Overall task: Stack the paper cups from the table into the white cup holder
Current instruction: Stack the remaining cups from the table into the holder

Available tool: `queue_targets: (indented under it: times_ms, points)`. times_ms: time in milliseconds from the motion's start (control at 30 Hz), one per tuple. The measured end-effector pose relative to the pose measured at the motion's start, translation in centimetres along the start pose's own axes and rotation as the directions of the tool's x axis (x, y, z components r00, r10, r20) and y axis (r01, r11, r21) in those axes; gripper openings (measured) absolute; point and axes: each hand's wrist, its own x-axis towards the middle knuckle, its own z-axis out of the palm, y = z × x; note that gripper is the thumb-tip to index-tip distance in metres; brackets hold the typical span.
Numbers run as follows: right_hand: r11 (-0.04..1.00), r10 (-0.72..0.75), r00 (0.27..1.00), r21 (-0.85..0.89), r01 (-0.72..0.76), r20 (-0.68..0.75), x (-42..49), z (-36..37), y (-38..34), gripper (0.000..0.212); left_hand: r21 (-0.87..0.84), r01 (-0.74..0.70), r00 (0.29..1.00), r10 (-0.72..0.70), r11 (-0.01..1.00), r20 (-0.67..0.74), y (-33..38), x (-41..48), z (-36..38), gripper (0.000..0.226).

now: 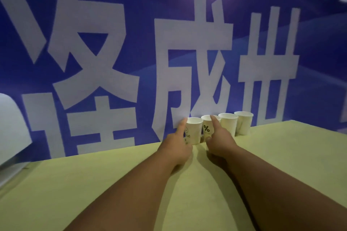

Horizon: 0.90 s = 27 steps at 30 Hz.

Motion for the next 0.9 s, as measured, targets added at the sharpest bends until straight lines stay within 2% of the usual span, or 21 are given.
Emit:
queue_targets:
  times_ms: [100, 200, 267, 300, 467, 600, 733, 900]
  points:
    - [1.000, -0.002, 0.998, -0.012, 0.001, -0.063, 0.7, -0.1, 0.9, 0.068, 0.064, -0.016, 1.000, 0.017, 0.998, -0.014, 0.2, 1.2, 0.4, 0.074]
    - [0.998, -0.038, 0.985, -0.064, 0.028, -0.168, 0.9, 0.1, 1.5, 0.027, 0.096, -0.009, 0.982, 0.027, 0.995, -0.184, 0.5, 1.0, 0.8, 0.034]
    - [0.995, -0.057, 0.979, -0.092, 0.039, -0.198, 0.8, 0.2, 1.4, 0.008, 0.076, -0.010, 0.967, 0.029, 0.997, -0.254, 0.4, 0.7, 0.6, 0.025]
    - [0.994, -0.068, 0.977, -0.103, 0.048, -0.200, 0.7, 0.2, 1.2, 0.005, 0.057, -0.015, 0.962, 0.030, 0.998, -0.273, 0.4, 0.5, 0.3, 0.025]
    - [0.989, -0.114, 0.978, -0.113, 0.095, -0.175, -1.3, 0.8, -0.8, 0.015, 0.025, -0.005, 0.942, 0.013, 1.000, -0.335, -0.9, -2.2, -2.5, 0.031]
    - [0.976, -0.209, 0.968, -0.091, 0.198, -0.137, -3.2, 1.3, -4.1, 0.020, 0.012, 0.034, 0.924, -0.026, 0.999, -0.381, -2.8, -5.4, -6.2, 0.034]
    - [0.968, -0.245, 0.960, 0.023, 0.250, -0.136, -5.7, 1.9, -9.0, 0.022, 0.041, 0.042, 0.896, -0.020, 0.998, -0.443, -5.3, -8.9, -10.5, 0.024]
    - [0.939, -0.274, 0.954, 0.181, 0.294, -0.125, -9.8, 4.6, -15.0, 0.016, 0.095, 0.037, 0.880, 0.013, 0.995, -0.475, -8.7, -13.8, -15.6, 0.026]
